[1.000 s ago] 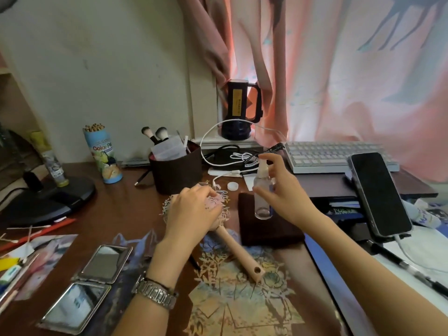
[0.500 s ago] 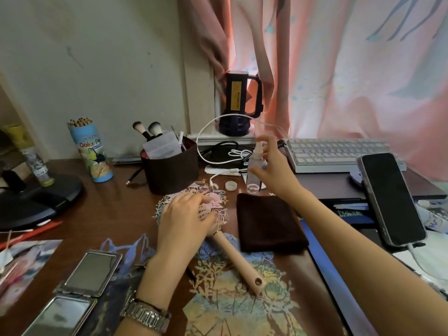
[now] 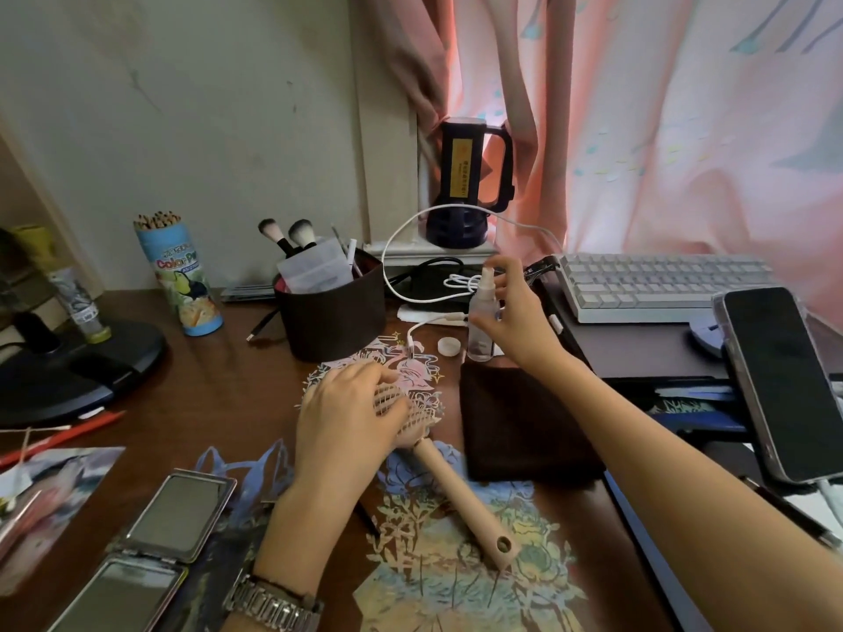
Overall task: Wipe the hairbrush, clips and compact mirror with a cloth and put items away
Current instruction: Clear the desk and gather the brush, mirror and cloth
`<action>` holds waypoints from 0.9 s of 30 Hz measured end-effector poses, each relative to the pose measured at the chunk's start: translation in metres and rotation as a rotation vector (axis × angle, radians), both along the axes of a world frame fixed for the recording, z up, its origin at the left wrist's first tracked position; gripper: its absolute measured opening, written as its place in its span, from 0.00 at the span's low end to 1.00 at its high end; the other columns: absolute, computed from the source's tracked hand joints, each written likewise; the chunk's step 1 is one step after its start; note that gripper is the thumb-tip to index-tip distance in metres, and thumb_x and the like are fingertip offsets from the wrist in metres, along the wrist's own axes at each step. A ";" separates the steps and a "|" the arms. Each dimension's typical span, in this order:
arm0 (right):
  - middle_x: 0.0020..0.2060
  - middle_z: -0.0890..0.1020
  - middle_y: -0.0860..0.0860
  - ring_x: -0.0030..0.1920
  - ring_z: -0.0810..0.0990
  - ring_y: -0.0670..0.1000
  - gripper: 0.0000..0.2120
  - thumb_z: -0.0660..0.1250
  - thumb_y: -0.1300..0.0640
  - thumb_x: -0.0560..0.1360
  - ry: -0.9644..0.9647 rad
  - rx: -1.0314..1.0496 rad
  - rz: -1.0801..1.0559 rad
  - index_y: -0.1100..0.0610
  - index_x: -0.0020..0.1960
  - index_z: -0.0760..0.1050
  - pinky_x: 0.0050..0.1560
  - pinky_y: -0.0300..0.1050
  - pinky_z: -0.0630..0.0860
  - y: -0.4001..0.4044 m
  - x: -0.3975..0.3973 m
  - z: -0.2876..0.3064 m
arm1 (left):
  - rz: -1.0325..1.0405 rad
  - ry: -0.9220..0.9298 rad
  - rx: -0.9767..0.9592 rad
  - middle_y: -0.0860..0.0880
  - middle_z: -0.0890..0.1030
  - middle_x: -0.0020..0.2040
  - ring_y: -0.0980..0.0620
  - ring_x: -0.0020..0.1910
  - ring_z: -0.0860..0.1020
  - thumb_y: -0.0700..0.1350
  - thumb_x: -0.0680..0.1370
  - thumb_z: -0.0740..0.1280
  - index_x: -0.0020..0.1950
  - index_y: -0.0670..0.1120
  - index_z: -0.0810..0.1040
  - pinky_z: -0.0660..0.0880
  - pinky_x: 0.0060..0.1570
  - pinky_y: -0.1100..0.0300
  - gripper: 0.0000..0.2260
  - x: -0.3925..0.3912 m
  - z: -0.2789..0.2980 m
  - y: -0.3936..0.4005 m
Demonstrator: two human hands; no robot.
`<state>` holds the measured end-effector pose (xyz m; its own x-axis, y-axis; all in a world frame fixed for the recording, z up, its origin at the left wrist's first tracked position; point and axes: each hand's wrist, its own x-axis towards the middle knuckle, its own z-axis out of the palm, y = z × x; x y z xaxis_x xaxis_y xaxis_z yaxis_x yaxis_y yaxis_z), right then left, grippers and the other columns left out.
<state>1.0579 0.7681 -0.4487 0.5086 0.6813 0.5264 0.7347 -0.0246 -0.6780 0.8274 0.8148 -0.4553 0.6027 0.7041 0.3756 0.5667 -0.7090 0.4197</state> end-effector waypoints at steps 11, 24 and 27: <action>0.52 0.73 0.49 0.53 0.74 0.49 0.36 0.75 0.60 0.68 0.000 -0.054 0.026 0.53 0.69 0.58 0.46 0.35 0.70 -0.005 0.005 0.004 | -0.011 0.004 -0.008 0.59 0.77 0.55 0.58 0.57 0.71 0.54 0.76 0.65 0.56 0.55 0.75 0.65 0.60 0.58 0.11 -0.001 0.002 -0.003; 0.54 0.74 0.52 0.53 0.74 0.49 0.29 0.73 0.56 0.69 -0.134 -0.099 -0.054 0.54 0.65 0.64 0.52 0.41 0.70 -0.069 -0.024 0.042 | -0.016 -0.033 -0.033 0.55 0.78 0.53 0.54 0.56 0.72 0.52 0.76 0.66 0.54 0.53 0.78 0.69 0.56 0.56 0.09 -0.015 0.010 -0.006; 0.52 0.73 0.48 0.52 0.73 0.47 0.24 0.74 0.55 0.69 -0.132 -0.154 -0.017 0.53 0.61 0.68 0.53 0.41 0.70 -0.084 -0.043 0.034 | -0.046 -0.033 -0.046 0.56 0.78 0.55 0.54 0.58 0.73 0.52 0.76 0.67 0.54 0.53 0.78 0.68 0.57 0.56 0.08 -0.023 0.011 -0.006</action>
<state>1.0150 0.6839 -0.4148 0.4538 0.7512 0.4793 0.8157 -0.1336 -0.5628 0.8041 0.8087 -0.4445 0.6229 0.6926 0.3637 0.5192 -0.7138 0.4701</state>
